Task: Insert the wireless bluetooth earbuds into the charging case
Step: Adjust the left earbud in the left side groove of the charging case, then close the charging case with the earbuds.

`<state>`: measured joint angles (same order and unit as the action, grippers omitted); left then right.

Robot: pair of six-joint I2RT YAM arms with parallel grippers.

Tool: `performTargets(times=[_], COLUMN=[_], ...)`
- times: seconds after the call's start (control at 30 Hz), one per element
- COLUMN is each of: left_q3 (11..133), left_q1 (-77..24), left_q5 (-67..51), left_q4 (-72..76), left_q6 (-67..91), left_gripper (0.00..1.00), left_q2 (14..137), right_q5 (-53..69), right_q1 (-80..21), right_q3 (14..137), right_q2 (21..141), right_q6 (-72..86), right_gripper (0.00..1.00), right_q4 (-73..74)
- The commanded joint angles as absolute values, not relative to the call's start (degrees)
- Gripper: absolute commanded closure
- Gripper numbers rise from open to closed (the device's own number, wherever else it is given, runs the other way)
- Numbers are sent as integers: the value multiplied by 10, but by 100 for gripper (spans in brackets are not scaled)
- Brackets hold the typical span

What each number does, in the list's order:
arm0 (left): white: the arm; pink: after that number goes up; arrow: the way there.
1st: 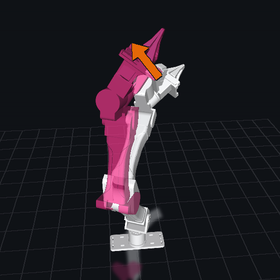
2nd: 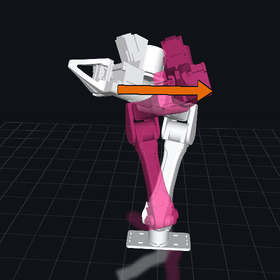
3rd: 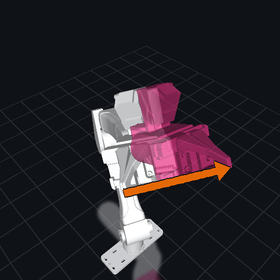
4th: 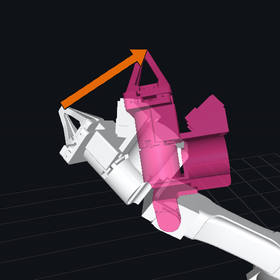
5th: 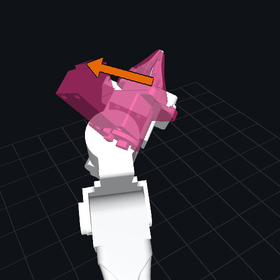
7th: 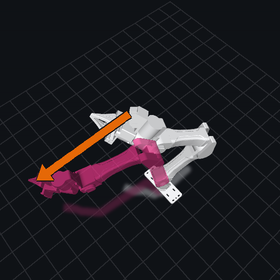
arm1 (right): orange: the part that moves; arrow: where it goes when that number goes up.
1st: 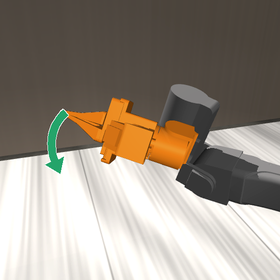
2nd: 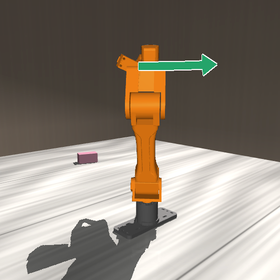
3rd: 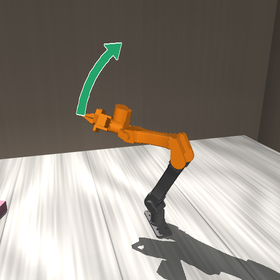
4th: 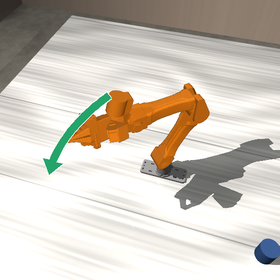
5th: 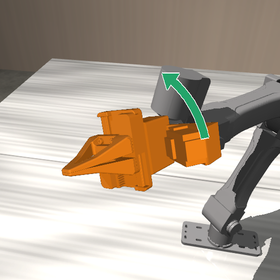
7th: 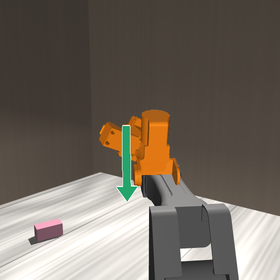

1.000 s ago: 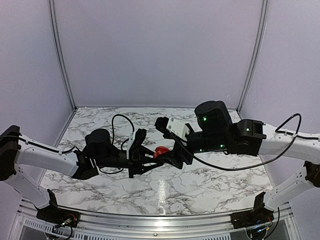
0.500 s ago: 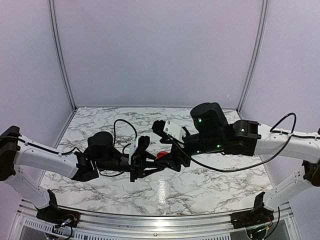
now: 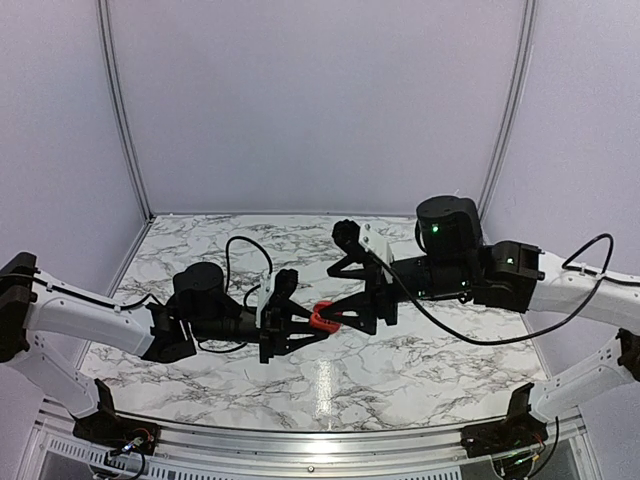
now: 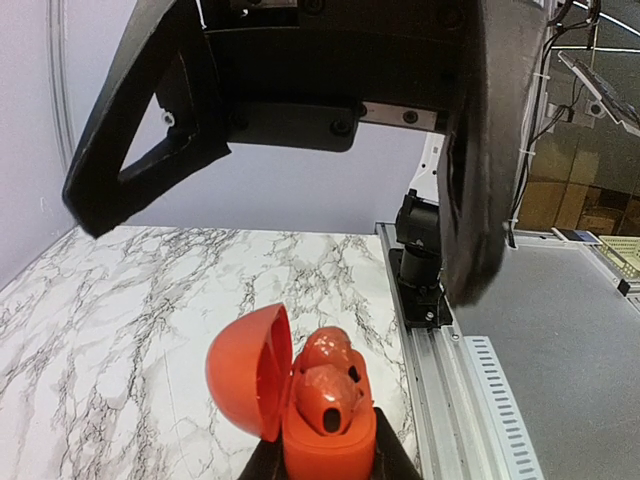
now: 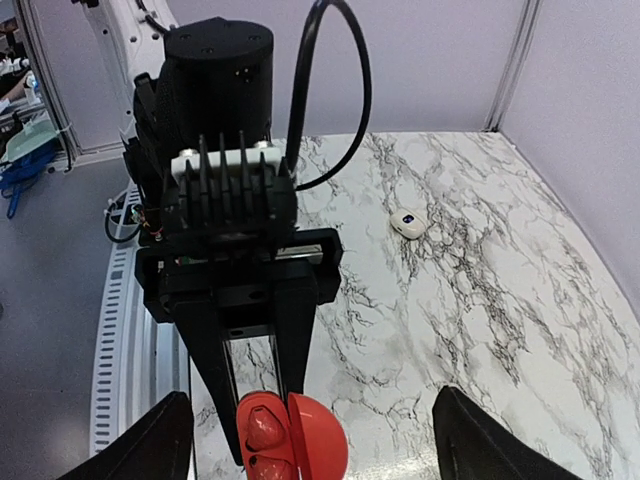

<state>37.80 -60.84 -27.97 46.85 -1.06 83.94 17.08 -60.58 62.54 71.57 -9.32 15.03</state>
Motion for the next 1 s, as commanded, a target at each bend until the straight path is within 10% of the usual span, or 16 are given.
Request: performTargets(times=[0.0, 0.97], left_q3=[388, 378], left_q1=[-606, -583], left_q5=[-279, -230], left_q4=[490, 526], left_q6=[-4, 53], left_gripper=[100, 100], left_q2=[814, 803], right_q5=[262, 411], right_q1=[-571, -585], right_q3=[601, 585], right_q2=[685, 711], right_q6=[-63, -75], right_gripper=[17, 35], right_q4=[105, 114])
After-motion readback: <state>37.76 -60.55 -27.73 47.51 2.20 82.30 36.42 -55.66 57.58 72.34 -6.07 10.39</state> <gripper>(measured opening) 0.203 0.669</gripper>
